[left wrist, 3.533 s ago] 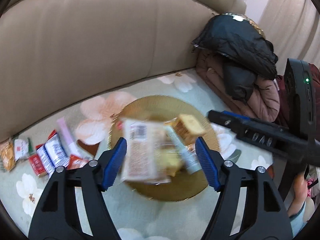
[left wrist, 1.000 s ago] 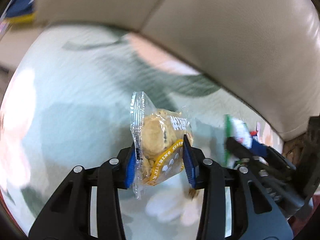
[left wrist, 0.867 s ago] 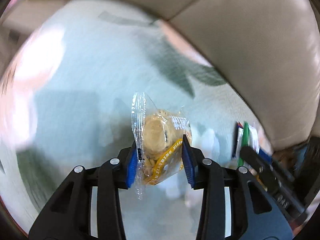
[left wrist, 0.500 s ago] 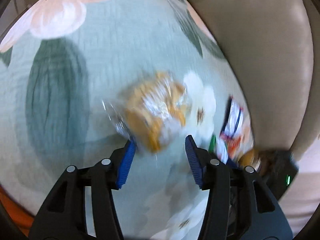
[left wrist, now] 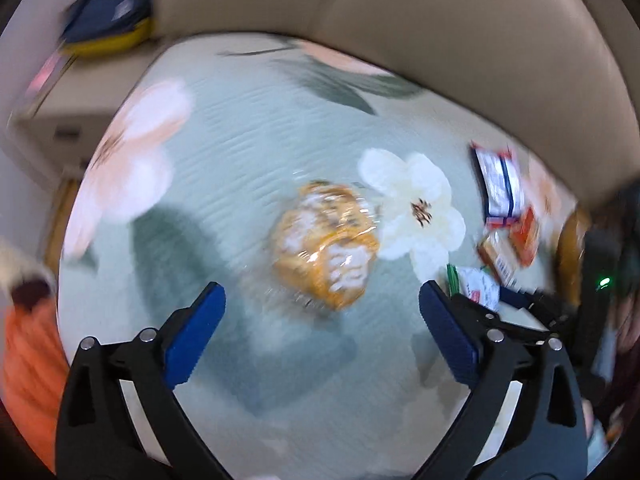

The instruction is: Organize snacks

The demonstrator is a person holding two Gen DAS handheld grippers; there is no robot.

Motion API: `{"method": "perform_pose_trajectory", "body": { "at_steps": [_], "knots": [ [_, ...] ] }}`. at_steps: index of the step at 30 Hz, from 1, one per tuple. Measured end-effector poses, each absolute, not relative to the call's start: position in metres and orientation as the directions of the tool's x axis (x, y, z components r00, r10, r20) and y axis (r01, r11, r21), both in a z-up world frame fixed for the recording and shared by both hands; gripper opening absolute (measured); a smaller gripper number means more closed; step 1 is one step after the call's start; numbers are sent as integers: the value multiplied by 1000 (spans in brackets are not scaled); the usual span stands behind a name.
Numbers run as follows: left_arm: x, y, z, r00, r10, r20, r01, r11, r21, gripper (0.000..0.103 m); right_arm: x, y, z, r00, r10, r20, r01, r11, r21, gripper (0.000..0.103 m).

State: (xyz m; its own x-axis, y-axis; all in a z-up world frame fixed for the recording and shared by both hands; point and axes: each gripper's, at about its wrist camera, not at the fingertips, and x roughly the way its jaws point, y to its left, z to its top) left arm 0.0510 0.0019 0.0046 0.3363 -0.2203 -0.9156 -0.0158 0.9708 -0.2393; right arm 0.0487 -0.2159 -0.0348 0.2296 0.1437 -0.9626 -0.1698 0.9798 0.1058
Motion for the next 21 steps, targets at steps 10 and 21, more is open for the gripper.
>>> {"method": "perform_pose_trajectory", "body": {
  "at_steps": [10,21],
  "knots": [
    [92,-33,-37,326,-71,-943,58,997,-55,80,37,-243,-39,146,286,-947,-56,958,281,87],
    [83,1,-44,341,-212,-916,8,975,-222,81,42,-200,-43,192,70,-979,-71,996,57,82]
  ]
}}
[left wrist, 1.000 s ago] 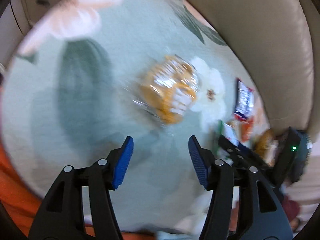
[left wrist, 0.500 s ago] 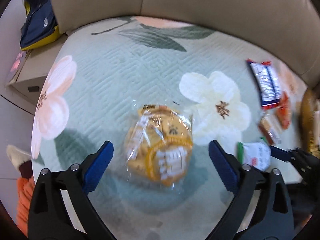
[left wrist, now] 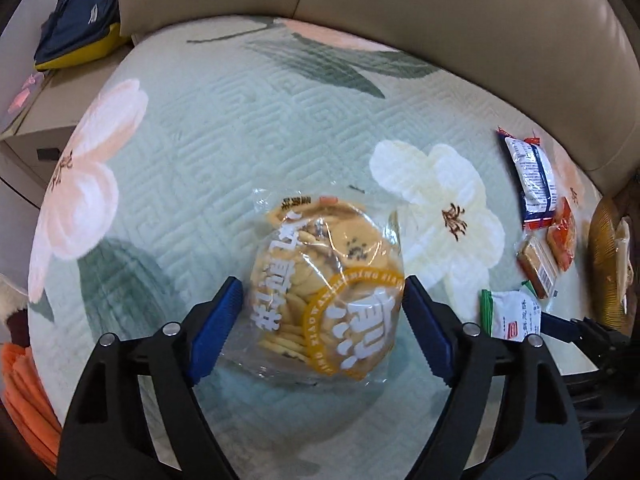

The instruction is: Organize snacks

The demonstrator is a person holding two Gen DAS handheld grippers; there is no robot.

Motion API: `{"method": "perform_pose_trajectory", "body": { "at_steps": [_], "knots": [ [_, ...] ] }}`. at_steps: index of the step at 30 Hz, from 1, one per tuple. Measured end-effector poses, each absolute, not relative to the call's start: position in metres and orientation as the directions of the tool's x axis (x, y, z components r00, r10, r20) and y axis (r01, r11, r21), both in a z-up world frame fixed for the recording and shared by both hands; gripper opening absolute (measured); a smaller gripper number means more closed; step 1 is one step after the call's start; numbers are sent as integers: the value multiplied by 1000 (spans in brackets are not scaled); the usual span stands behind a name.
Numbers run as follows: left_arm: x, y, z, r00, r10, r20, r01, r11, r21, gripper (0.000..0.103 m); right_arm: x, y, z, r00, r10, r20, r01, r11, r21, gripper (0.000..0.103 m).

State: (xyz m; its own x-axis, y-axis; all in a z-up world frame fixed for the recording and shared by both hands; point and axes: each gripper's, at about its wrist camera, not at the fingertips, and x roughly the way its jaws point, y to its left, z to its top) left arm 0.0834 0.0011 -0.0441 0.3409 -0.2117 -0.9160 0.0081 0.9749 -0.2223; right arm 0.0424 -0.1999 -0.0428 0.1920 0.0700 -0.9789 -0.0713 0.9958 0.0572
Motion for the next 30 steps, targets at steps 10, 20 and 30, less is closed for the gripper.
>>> {"method": "perform_pose_trajectory", "body": {
  "at_steps": [10,20,30],
  "knots": [
    [73,-18,-41,378,-120,-918,92,992,-92,62,31,-164,-40,228,11,-974,-176,984,-30,54],
    [65,-45,28,461,-250,-852,200,964,-175,60,29,-240,7,260,177,-949,46,980,196,54],
    [60,-172,125,464,-448,-764,424,870,-253,60,-9,-387,106,500,83,-862,294,920,259,54]
  ]
}}
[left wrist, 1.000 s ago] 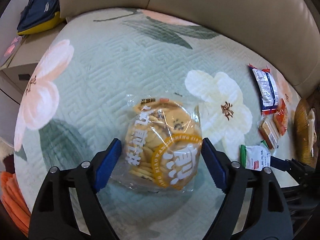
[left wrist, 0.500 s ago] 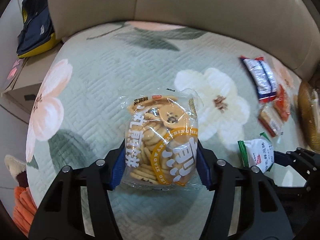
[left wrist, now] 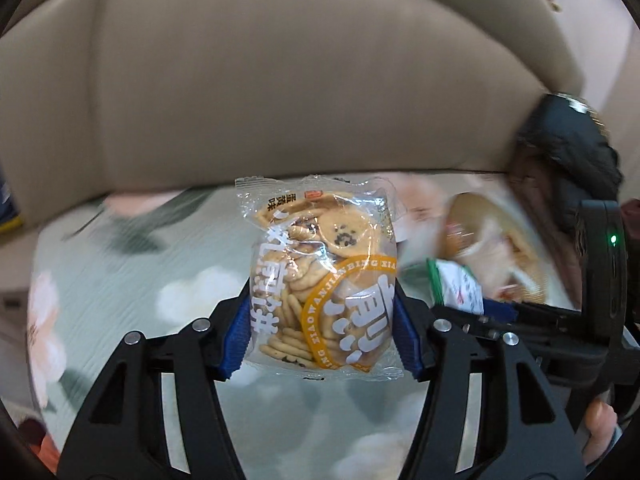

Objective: Organize snacks
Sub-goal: 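Carry both packets over the gold plate and open both tools, then move both tools back toward the wrapped cake bar and red bread bag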

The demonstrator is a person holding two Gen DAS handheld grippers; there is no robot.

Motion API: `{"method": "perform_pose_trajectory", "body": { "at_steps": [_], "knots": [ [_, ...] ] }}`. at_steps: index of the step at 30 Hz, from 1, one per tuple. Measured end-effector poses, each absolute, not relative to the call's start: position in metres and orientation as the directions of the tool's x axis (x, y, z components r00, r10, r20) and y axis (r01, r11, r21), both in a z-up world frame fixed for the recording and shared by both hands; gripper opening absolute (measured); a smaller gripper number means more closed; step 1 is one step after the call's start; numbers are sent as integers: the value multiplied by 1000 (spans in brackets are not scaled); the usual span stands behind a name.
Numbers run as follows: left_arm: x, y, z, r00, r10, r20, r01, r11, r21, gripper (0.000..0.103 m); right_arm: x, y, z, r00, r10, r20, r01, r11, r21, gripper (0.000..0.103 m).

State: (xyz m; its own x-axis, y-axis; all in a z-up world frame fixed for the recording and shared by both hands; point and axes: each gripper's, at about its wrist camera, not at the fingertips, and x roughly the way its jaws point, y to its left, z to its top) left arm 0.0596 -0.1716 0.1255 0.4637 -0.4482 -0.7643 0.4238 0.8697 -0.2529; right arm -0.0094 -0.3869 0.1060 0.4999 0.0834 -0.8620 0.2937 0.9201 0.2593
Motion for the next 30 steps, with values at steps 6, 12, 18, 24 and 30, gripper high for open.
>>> {"method": "perform_pose_trajectory", "body": {
  "at_steps": [6,12,18,24,30],
  "knots": [
    [45,-265,154,401,-531,-746,533,798,-281,60,-55,-480,143,564,-121,-817,450,875,181,54],
    [19,-355,162,319,-579,-751,647,712,-274,61,-80,-523,141,562,-152,-813,511,837,196,60],
    [-18,-387,129,412,-457,-789,734,680,-11,92,-87,-553,95,464,-113,-879,600,770,218,83],
    [-2,-320,96,375,-398,-837,645,761,-72,82,-75,-522,107,489,-132,-862,571,795,202,83],
    [22,-253,97,393,-406,-825,538,829,-152,85,-40,-448,125,547,-97,-832,419,891,172,89]
  ]
}}
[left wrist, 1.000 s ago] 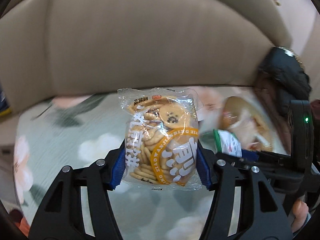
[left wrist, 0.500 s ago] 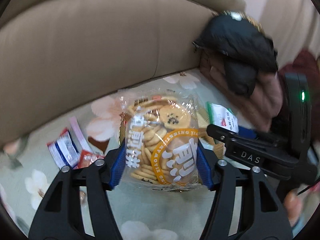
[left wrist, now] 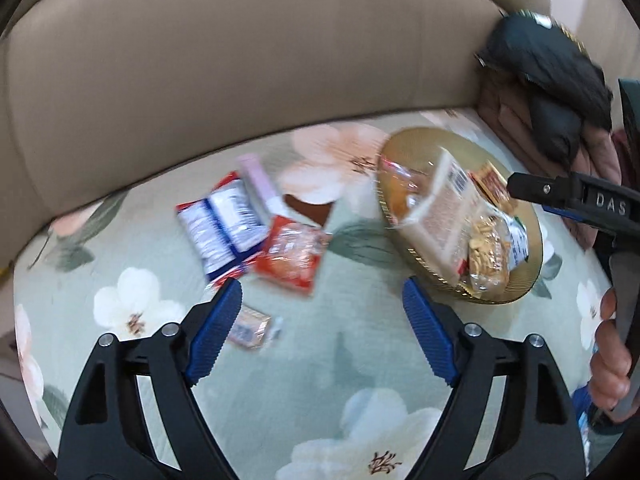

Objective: Organize snacks
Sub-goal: 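Move both tools back toward the wrapped cake bar and red bread bag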

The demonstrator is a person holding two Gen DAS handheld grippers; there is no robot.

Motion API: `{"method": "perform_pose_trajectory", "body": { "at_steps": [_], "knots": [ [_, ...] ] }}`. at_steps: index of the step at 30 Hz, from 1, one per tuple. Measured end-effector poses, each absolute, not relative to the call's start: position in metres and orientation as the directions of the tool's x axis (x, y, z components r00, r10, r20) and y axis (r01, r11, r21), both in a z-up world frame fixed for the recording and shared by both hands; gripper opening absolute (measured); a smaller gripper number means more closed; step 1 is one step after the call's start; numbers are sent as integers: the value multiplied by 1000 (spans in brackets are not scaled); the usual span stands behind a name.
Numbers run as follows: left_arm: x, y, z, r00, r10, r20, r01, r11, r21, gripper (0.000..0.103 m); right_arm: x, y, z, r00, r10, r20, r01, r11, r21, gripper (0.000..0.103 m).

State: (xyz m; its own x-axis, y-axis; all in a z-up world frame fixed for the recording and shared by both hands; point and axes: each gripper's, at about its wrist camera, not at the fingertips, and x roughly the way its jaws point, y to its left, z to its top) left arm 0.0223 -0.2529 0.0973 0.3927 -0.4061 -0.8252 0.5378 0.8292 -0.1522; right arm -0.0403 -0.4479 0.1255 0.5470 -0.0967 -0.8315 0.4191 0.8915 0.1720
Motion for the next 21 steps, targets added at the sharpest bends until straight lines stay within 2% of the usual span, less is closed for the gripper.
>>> {"method": "perform_pose_trajectory", "body": {
  "at_steps": [7,13,17,21],
  "knots": [
    [22,-190,99,431,-389,-814,490,859,-151,90,-16,-364,123,544,-61,-837,245,965,89,94],
    [32,-117,84,455,-332,-826,360,917,-170,92,0,-320,96,488,-54,-871,178,983,39,95],
    [37,-96,58,437,-337,-834,283,931,-228,92,8,-300,64,444,-71,-893,173,985,7,98],
    [35,-97,24,401,-311,-862,268,939,-214,92,12,-283,17,389,-94,-916,174,984,-27,98]
  ]
}}
